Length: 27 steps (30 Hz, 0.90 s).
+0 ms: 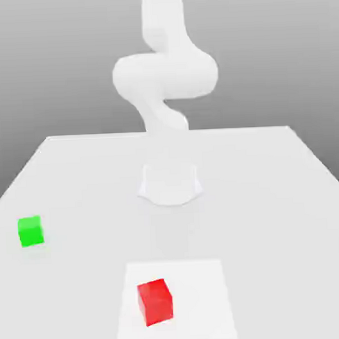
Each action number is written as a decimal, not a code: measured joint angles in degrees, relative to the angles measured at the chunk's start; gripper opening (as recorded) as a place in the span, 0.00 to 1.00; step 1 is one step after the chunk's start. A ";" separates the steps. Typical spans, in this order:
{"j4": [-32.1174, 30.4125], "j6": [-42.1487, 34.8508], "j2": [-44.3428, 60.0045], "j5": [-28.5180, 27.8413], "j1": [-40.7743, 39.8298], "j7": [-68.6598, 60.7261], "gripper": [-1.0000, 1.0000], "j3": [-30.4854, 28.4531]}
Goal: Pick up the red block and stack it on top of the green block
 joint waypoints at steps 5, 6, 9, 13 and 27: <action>-3.80 5.11 10.74 1.05 2.11 -5.81 0.50 -2.94; -4.54 6.10 12.83 1.29 2.46 -6.96 0.50 -3.45; -6.74 9.07 19.09 2.07 3.32 -10.45 0.50 -4.77; -9.68 13.01 27.42 3.01 4.16 -15.04 0.50 -6.20; -15.31 30.22 56.25 5.68 1.67 -26.38 0.50 -4.77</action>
